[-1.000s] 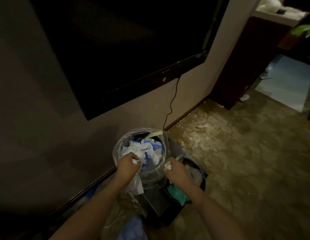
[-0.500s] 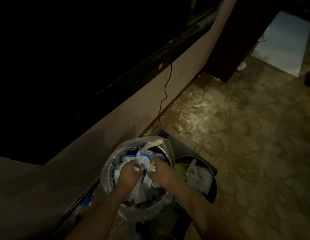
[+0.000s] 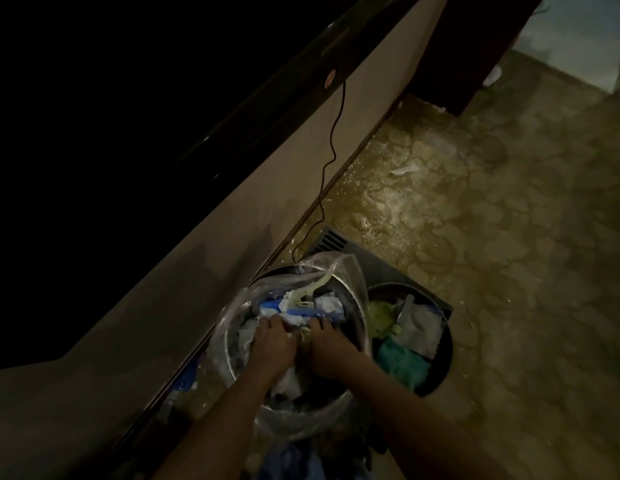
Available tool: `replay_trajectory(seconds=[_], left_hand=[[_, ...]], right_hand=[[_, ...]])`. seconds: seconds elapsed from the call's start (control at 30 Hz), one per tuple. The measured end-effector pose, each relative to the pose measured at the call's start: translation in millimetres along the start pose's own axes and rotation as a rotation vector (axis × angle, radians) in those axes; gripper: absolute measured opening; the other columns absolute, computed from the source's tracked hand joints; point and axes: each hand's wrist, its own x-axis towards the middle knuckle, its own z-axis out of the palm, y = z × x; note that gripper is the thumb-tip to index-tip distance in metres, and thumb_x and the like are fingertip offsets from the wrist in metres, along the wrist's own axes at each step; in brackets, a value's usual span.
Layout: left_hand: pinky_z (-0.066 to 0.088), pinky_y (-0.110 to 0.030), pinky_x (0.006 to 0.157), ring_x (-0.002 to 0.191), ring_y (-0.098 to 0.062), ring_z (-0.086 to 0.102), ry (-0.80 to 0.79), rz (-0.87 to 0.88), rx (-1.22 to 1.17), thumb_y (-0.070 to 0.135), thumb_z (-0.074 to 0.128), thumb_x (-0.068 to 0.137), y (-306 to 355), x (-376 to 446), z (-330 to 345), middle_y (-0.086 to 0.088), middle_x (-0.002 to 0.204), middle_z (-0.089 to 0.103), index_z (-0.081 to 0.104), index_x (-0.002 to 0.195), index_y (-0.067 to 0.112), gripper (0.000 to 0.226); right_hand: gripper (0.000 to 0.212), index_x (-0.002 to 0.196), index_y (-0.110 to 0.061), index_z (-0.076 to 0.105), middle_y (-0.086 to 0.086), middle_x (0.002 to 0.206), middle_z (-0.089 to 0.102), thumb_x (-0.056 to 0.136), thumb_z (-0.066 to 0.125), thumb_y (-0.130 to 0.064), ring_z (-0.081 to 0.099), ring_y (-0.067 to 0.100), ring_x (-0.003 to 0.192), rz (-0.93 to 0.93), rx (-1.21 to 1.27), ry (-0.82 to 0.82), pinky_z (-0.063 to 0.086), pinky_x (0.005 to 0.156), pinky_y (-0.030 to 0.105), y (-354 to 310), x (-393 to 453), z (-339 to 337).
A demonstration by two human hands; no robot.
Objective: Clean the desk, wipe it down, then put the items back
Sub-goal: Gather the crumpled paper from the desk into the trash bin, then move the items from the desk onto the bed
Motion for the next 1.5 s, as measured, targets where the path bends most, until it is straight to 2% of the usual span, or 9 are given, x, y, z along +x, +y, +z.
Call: replay_trajectory(seconds=[0.27,0.43,0.53,0.63,0.7,0.8,0.9,1.03,1.5], left_hand=[[0.014,-0.042,0.115,0.142,-0.03,0.009,-0.105,0.032,0.082,0.062,0.037,0.091,15.4,-32.3,-30.0,-0.013,0.154,0.005,0.01,0.15,0.017,0.079],[0.025,-0.032,0.11,0.133,-0.025,0.033,0.133,0.167,0.193,0.056,0.041,0.089,22.9,-65.3,-64.6,-0.009,0.143,0.039,0.042,0.136,0.014,0.063],[0.03,-0.032,0.106,0.128,-0.025,0.038,0.245,0.21,0.26,0.04,0.044,0.093,21.1,-95.5,-81.9,-0.007,0.138,0.044,0.046,0.13,0.018,0.044],[0.035,-0.032,0.103,0.123,-0.028,0.041,0.296,0.159,0.271,0.034,0.047,0.092,21.5,-140.9,-92.9,-0.008,0.133,0.047,0.048,0.128,0.018,0.039],[0.036,-0.033,0.103,0.123,-0.028,0.041,0.33,0.116,0.257,0.032,0.049,0.091,16.2,-174.0,-92.2,-0.009,0.133,0.046,0.048,0.129,0.018,0.04],[0.039,-0.035,0.099,0.12,-0.029,0.043,0.391,0.053,0.224,0.034,0.05,0.091,3.5,-229.8,-80.5,-0.013,0.131,0.047,0.048,0.127,0.015,0.041],[0.041,-0.038,0.098,0.121,-0.031,0.042,0.407,-0.038,0.196,0.033,0.05,0.092,-11.8,-290.7,-58.8,-0.014,0.131,0.044,0.046,0.129,0.013,0.042],[0.044,-0.037,0.092,0.114,-0.027,0.048,0.468,-0.164,0.115,0.027,0.05,0.09,-44.9,-361.5,-29.9,-0.009,0.127,0.049,0.053,0.121,0.015,0.033],[0.041,-0.038,0.097,0.12,-0.029,0.044,0.653,-0.477,-0.028,0.025,0.057,0.086,-184.4,-579.0,72.1,-0.008,0.127,0.045,0.049,0.126,0.017,0.042]], right_hand=[[0.073,0.148,-0.014,0.022,0.015,0.152,0.022,0.09,0.054,-0.044,0.021,0.034,0.14,0.022,0.021,-0.022,0.02,0.115,0.044,-9.4,-29.8,-26.2],[0.056,0.133,-0.006,0.04,0.015,0.134,0.042,0.087,0.058,-0.034,0.042,0.031,0.124,-0.075,0.092,0.132,0.039,0.098,0.033,-10.1,-64.4,-67.6],[0.034,0.121,-0.008,0.047,0.016,0.128,0.045,0.091,0.056,-0.023,0.045,0.029,0.118,-0.165,0.036,0.171,0.036,0.078,0.025,-10.9,-94.6,-88.9],[0.03,0.117,-0.015,0.044,0.001,0.109,0.046,0.092,0.057,-0.025,0.048,0.026,0.106,-0.25,0.006,0.207,0.034,0.062,0.021,-19.0,-126.7,-99.2],[0.028,0.115,-0.015,0.045,-0.004,0.099,0.046,0.092,0.058,-0.024,0.048,0.022,0.1,-0.322,-0.032,0.241,0.037,0.067,0.021,-27.0,-152.4,-99.3],[0.043,0.13,-0.008,0.044,0.011,0.127,0.047,0.092,0.057,-0.024,0.05,0.025,0.111,-0.437,-0.117,0.263,0.04,0.081,0.026,-36.3,-191.1,-88.8],[0.048,0.134,-0.009,0.042,0.012,0.134,0.043,0.091,0.056,-0.025,0.051,0.027,0.113,-0.539,-0.196,0.261,0.041,0.08,0.029,-47.4,-228.2,-68.2],[0.048,0.132,-0.009,0.045,0.013,0.135,0.044,0.09,0.059,-0.027,0.046,0.028,0.12,-0.665,-0.321,0.247,0.041,0.099,0.035,-72.2,-265.8,-29.4],[0.051,0.132,-0.01,0.045,0.011,0.134,0.043,0.088,0.061,-0.031,0.041,0.026,0.124,-0.966,-0.581,0.0,0.039,0.101,0.034,-167.6,-373.7,138.5]])
